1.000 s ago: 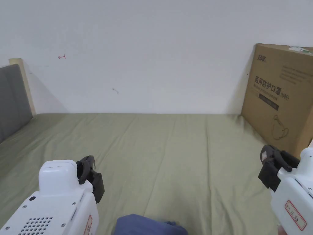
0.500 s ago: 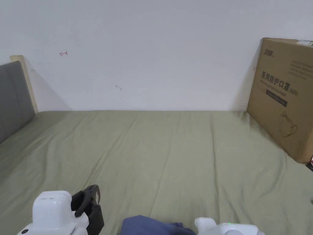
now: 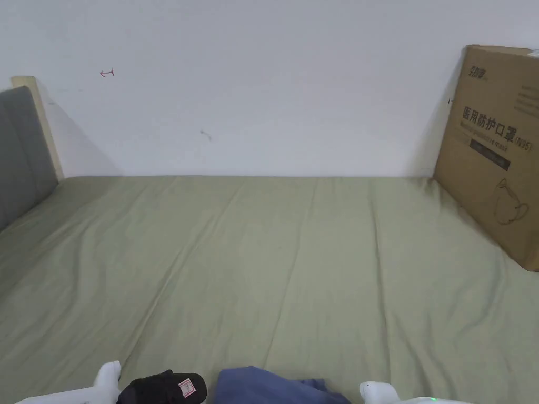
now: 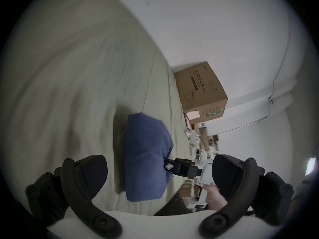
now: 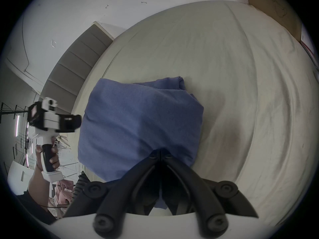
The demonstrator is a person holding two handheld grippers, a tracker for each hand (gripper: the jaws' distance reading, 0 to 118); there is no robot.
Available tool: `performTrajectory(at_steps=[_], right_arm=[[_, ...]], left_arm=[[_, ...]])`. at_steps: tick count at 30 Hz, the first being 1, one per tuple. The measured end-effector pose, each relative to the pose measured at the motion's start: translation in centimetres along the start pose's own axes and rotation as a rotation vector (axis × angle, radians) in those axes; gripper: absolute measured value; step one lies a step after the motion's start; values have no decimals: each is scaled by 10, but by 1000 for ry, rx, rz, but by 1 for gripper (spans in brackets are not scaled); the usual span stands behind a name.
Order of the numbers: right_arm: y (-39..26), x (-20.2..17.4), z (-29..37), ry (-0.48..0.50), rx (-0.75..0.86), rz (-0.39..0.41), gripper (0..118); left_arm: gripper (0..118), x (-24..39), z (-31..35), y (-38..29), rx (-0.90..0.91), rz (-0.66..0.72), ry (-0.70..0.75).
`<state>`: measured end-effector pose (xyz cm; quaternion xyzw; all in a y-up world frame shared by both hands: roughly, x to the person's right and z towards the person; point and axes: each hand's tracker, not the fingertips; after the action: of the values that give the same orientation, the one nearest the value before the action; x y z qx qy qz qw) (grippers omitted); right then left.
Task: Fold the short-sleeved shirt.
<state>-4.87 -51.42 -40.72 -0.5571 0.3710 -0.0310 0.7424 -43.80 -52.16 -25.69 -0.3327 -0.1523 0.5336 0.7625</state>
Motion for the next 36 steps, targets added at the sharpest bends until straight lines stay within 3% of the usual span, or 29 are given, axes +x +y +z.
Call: performTrajectory(at_steps=[5, 8, 11, 14, 15, 16, 17, 18, 20, 21, 23, 26, 28, 31, 34, 36], right_arm=[[0, 2, -1, 8, 1, -14, 0], [-1, 0, -1, 1, 1, -14, 0], [-1, -2, -2, -10, 1, 2, 0], [0, -1, -2, -8, 1, -9, 0], [-1, 0, -1, -3, 3, -17, 0], [-2, 1, -1, 2, 6, -24, 0], [-3, 3, -1, 5, 10, -29, 0], [-5, 4, -2, 7, 14, -36, 0], [-9, 5, -2, 15, 33, -71, 0], [-10, 5, -1, 20, 45, -83, 0], [-11, 3, 4, 13, 59, -83, 0], [-10, -6, 27, -40, 137, -28, 0], [-11, -9, 47, -14, 152, -29, 0], [-15, -15, 77, 5, 171, -5, 0], [-22, -20, 100, -43, 205, 79, 0], [-30, -22, 110, -77, 224, 84, 0]], left_arm=[[118, -24, -55, 2, -209, 110, -40], [118, -26, -81, 8, -244, 103, -205], [118, -29, -108, 5, -254, 163, -252], [115, -34, -109, 9, -224, 92, -253], [95, -35, -106, 8, -207, 54, -226], [56, -44, -104, 12, -179, 21, -155], [26, -48, -102, 11, -163, -2, -50], [23, -55, -105, 8, -148, 0, 65], [24, -28, -96, -15, -91, 69, 0], [24, -12, -99, -15, -112, 7, 96], [24, 8, -96, -11, -130, -63, 112], [24, 13, -77, 4, -138, -89, 84], [24, 20, -52, 15, -113, -168, 107], [24, 20, -4, 44, -93, -202, 200], [24, 20, 60, 74, -48, -259, 357], [24, 40, 100, 78, -13, -286, 459]])
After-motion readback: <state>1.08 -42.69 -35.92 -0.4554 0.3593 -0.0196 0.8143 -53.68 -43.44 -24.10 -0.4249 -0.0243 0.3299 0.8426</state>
